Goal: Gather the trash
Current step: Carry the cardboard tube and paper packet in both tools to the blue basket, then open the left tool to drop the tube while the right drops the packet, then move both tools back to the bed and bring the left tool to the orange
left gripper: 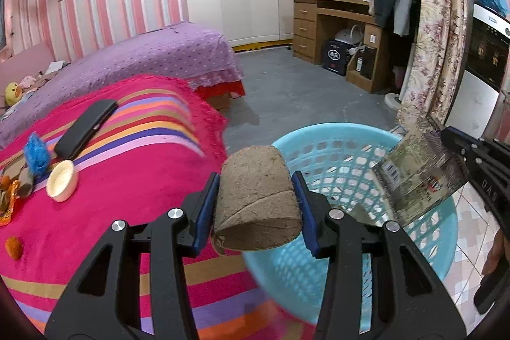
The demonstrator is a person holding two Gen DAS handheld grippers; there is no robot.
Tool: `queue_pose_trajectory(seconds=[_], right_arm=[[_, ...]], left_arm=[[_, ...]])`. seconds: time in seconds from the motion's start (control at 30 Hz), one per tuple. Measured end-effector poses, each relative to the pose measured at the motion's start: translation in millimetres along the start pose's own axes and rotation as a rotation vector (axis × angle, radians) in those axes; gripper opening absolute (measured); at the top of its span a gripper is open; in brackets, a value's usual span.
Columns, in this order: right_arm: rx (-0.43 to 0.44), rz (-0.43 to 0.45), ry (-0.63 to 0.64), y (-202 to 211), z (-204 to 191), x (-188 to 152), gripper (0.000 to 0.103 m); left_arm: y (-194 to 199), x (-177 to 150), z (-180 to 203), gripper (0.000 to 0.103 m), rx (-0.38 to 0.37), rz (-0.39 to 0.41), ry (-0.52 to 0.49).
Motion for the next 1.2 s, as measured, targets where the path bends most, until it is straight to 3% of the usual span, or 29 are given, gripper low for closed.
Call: queue_pose_trajectory(seconds=[0.13, 0.23, 0.43, 0.7, 0.77, 0.8, 0.83, 0.97, 1.03, 1.2], right_arm=[[0.002, -0.011, -0.002, -3, 0, -3, 0.002], [0.002, -0.02, 0.005, -5, -1, -6, 0.002], [0.004, -0.02, 0.003, -5, -4, -7, 0.002], [-0.014, -0.03, -0.009, -18, -20, -4, 0.004], [-0.026, -0.044, -0.012, -21, -25, -3, 0.027], [-0.025, -0.057, -0.016, -22, -28, -3, 0.062], [-0.025, -0.054, -0.014, -22, -33, -2, 0.073], [-0.04, -0.066, 0.03, -20, -53, 2, 0.076], [-0.062, -0.065, 0.032, -18, -60, 5, 0.095], [-0.045, -0.056, -0.009, -7, -78, 13, 0.098]], left_arm=[[-12, 2, 13, 0.049, -0.018, -0.037, -0.014], [-18, 5, 14, 0.078, -0.027, -0.064, -0.004], [-10, 8, -8, 0.089, 0.028, -0.027, -0.009], [15, 2, -61, 0.092, 0.083, -0.012, 0.046], [23, 0, -74, 0.092, 0.099, -0.009, 0.059], [29, -1, -84, 0.093, 0.113, -0.004, 0.066], [33, -3, -92, 0.094, 0.121, -0.001, 0.069], [50, -8, -124, 0.095, 0.167, 0.004, 0.082], [60, -12, -145, 0.095, 0.181, 0.006, 0.1], [81, -22, -190, 0.096, 0.215, 0.008, 0.14]])
Point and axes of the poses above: each gripper's, at about its wrist camera, not at the fingertips, and y roughly against the way its jaws point, z to its right, x to its top, the point moved 6 cm from there along -y, roughly the way its jaws point
